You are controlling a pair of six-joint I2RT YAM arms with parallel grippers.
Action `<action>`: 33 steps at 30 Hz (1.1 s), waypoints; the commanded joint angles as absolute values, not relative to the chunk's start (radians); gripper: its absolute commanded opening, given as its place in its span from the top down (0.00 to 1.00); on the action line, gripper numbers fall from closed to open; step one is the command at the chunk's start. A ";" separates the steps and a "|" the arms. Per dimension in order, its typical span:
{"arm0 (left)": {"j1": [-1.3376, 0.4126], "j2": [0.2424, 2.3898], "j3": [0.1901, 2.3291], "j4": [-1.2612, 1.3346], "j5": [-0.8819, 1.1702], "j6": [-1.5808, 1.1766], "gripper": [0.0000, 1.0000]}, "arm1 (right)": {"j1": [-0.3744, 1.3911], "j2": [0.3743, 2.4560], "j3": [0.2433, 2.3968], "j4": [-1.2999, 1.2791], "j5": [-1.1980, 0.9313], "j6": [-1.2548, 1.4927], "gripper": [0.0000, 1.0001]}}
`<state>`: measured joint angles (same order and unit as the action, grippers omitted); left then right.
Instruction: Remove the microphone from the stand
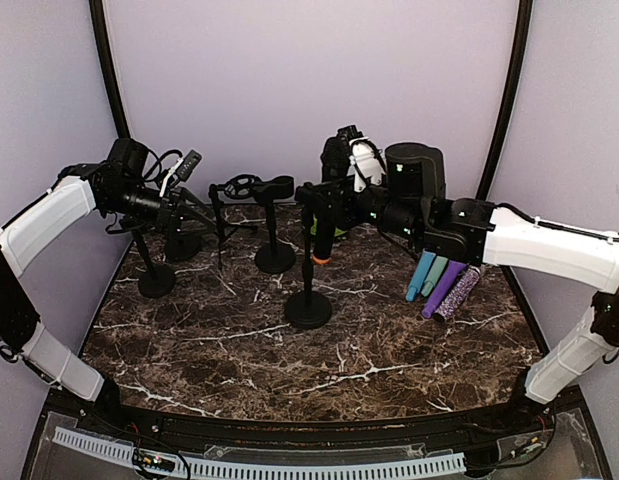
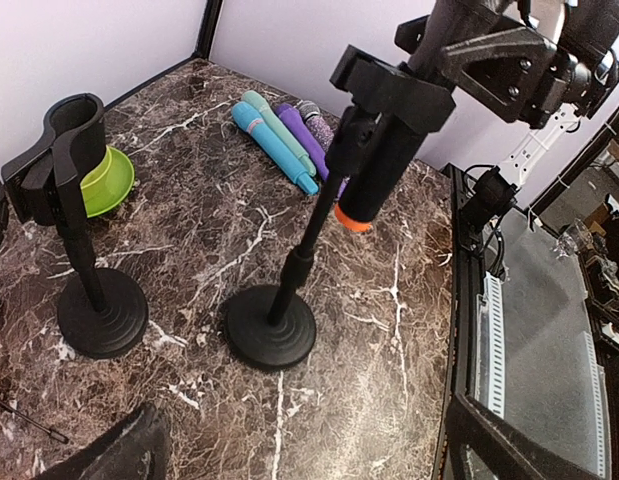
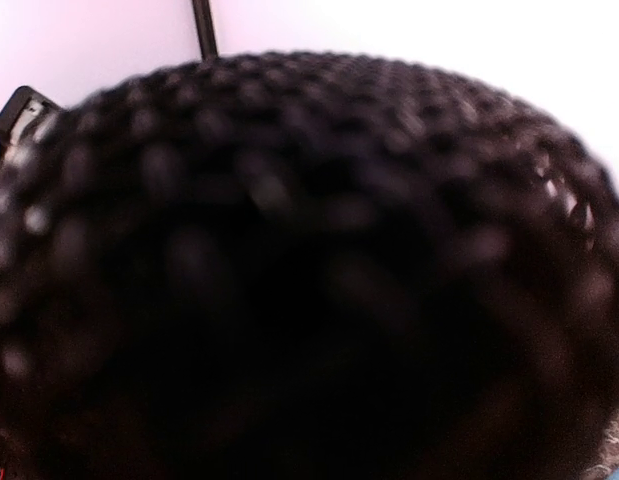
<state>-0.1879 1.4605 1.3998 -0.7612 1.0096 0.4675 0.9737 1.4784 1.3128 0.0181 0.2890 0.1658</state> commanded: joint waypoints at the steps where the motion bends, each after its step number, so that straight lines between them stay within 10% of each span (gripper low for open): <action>1: -0.187 1.429 1.399 -0.802 1.049 0.477 0.01 | 1.029 1.509 1.418 0.225 0.226 0.166 0.96; 12: -0.186 1.413 1.369 -0.851 1.155 0.555 0.01 | 1.111 1.650 1.517 0.263 0.089 0.158 0.95; 33: -0.303 1.456 1.373 -0.827 1.188 0.673 0.01 | 1.123 1.630 1.491 0.238 0.044 0.184 0.27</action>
